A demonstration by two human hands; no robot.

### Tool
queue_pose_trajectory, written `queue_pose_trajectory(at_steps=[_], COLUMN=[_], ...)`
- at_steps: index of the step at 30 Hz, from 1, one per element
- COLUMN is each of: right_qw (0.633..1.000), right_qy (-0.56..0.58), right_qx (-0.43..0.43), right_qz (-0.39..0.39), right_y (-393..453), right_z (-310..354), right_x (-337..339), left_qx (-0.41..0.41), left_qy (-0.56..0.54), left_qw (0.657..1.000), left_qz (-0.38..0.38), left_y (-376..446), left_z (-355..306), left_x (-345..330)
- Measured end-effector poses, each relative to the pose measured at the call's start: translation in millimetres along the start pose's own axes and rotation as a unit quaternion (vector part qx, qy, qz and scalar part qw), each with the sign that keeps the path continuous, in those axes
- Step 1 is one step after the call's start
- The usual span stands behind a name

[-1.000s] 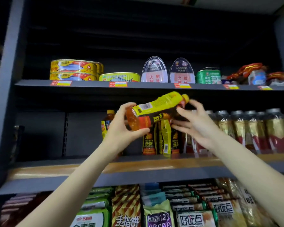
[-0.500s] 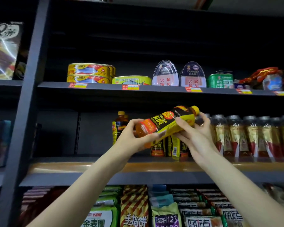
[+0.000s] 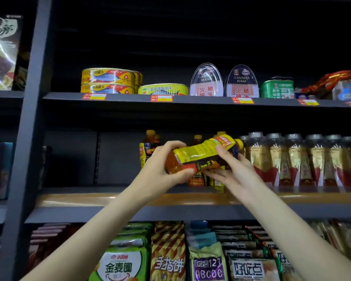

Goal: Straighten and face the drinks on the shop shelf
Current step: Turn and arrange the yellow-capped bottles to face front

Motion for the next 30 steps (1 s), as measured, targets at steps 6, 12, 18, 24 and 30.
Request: queue_pose_trajectory(at_steps=[6, 12, 18, 24, 30], right_qw=[0.996, 0.875, 0.845, 0.974, 0.988], right_qy=[-0.062, -0.354, -0.385, -0.132, -0.151], right_qx=[0.060, 0.327, 0.365, 0.183, -0.004], right_qz=[0.022, 0.047, 0.067, 0.021, 0.027], right_y=[7, -11, -19, 3, 16], right_z=[15, 69, 74, 57, 23], right_x=[-7, -26, -26, -9, -6], left_qx=[-0.036, 0.015, 0.032, 0.056, -0.082], left_qy=[0.102, 0.101, 0.094, -0.152, 0.057], left_qw=[0.993, 0.994, 0.994, 0.987, 0.993], left_qz=[0.036, 0.037, 0.046, 0.002, -0.071], left_y=[-1, 16, 15, 16, 17], left_z=[12, 31, 35, 22, -5], left_x=[-16, -3, -12, -21, -8])
Point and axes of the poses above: each hand's wrist, its own y-axis towards the middle knuckle, its own x-axis out of the back of the hand, z = x × y, the point moved 7 cm from there along y, towards the middle knuckle
